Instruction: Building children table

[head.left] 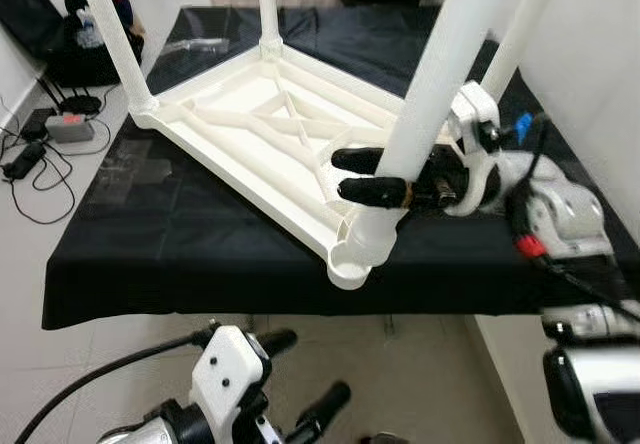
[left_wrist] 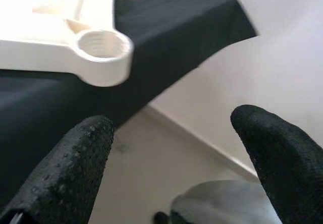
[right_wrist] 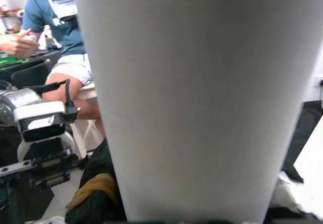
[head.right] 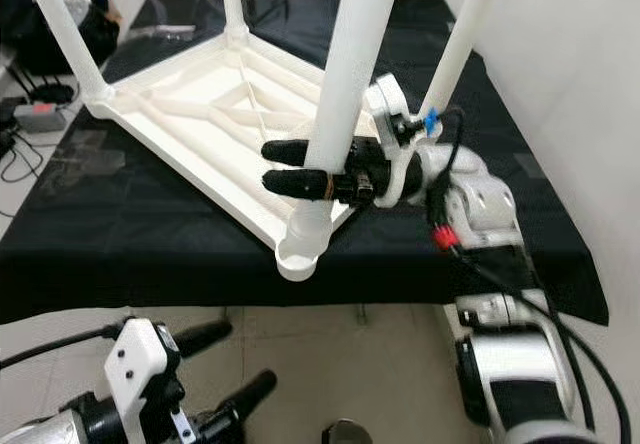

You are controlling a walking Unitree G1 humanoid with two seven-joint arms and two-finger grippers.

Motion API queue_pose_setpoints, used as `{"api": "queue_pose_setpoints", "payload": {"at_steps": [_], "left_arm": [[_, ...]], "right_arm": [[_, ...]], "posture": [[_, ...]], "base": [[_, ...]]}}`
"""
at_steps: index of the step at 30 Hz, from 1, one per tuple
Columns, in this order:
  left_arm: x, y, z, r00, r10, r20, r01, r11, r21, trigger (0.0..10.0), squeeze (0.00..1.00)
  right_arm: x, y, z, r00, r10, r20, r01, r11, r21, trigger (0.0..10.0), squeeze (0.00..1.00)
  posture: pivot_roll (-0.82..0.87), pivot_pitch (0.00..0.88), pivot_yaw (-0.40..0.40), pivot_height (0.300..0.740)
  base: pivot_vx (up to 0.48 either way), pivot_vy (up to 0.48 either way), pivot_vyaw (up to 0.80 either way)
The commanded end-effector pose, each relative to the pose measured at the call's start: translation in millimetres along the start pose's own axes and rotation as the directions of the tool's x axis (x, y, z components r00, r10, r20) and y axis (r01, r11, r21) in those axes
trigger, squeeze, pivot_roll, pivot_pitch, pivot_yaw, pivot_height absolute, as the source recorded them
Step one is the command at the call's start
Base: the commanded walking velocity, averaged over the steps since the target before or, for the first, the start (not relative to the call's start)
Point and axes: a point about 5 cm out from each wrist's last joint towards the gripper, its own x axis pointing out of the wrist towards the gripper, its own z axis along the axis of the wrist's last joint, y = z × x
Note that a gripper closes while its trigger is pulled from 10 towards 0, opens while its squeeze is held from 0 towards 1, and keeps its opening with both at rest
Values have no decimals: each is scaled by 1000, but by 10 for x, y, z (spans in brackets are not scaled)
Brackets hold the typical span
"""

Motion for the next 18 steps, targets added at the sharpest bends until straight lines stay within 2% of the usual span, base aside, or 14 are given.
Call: {"api": "queue_pose_setpoints", "payload": {"at_steps": [1,3,5,9,13,15,18], "left_arm": [[-30,-20,27,1000,2,-1,-2,999,32,10000,0],[-42,-29,34,1000,5,0,-5,999,33,10000,0],[-74,-29,56,1000,20,3,-20,999,50,10000,0],[-90,-32,72,1000,26,7,-26,998,58,10000,0],[-102,-44,76,1000,23,10,-23,998,57,10000,0],[-131,-79,72,1000,13,11,-14,998,63,10000,0],[-137,-83,74,1000,16,9,-17,997,75,10000,0]], "right_arm": [[27,-11,-6,998,50,-30,-51,998,-20,10000,0],[39,-30,9,997,67,-43,-69,997,-27,10000,0],[151,-42,118,991,132,-26,-133,990,-47,10000,0],[254,-32,202,983,182,-11,-183,981,-71,10000,0],[286,-27,225,980,200,-15,-200,976,-88,10000,0],[373,74,214,960,277,-46,-280,953,-113,10000,0],[418,117,164,950,305,-73,-312,942,-120,10000,0]], "posture": [[51,296,-14,740],[57,300,-13,740],[71,320,-8,740],[77,330,-8,740],[85,336,-5,740],[89,349,2,740],[93,353,6,740]], "base": [[0,0,0],[0,0,0],[0,0,0],[0,0,0],[0,0,0],[0,0,0],[0,0,0]]}}
